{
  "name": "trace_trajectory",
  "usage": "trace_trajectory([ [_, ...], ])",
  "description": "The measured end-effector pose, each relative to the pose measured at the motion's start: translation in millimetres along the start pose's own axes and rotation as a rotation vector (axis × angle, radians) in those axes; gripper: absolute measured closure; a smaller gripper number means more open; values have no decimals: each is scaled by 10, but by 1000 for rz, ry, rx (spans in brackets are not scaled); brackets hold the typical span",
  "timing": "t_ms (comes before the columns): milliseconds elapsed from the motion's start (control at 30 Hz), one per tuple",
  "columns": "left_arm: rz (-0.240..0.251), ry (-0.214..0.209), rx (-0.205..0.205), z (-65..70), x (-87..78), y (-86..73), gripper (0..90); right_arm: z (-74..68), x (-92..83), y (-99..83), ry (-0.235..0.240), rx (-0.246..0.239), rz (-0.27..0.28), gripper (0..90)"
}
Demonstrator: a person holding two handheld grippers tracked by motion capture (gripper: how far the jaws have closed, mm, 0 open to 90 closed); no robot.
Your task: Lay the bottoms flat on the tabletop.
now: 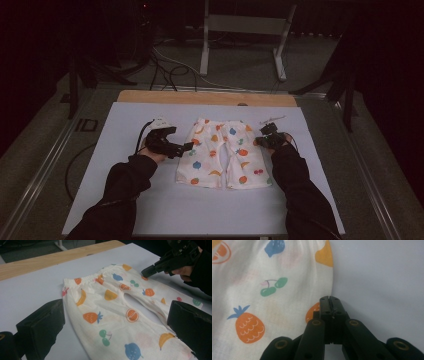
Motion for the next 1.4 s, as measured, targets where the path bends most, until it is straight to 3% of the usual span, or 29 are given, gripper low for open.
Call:
trace_trajectory([
  [200,-3,-11,15,26,-67,-124,14,-16,-21,1,6,0,23,900],
  [233,-3,-15,18,28,-81,-134,13,-34,-38,15,8,-4,33,865],
  [367,-3,-17,56,44,-149,-149,9,-141,-139,101,37,-28,69,667],
  [500,-3,-25,76,51,-226,-154,5,-260,-239,195,66,-45,106,352],
  [600,1,-23,80,44,-288,-173,4,-357,-316,237,139,-70,155,169],
  [667,4,-30,78,35,-330,-187,3,-410,-352,253,175,-71,170,141],
  [967,7,-61,114,72,-525,-278,1,-774,-482,168,290,-197,197,93],
  [1167,-2,-74,133,133,-657,-366,0,-983,-554,40,323,-230,218,94],
  [1333,-29,-93,137,192,-742,-543,1,-1080,-618,-110,334,-236,239,91],
  [1400,-42,-100,133,214,-771,-622,0,-1106,-654,-180,314,-248,244,89],
])
Point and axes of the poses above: each handheld gripper's, and its own axes: x roughly forward along the jaws, y roughly out of its top, z roughly to its right, the point moved 5 cm from there along x, roughly forward along the jaws, and after that the axes turned 8 degrees about y, right-handed, at the moved point
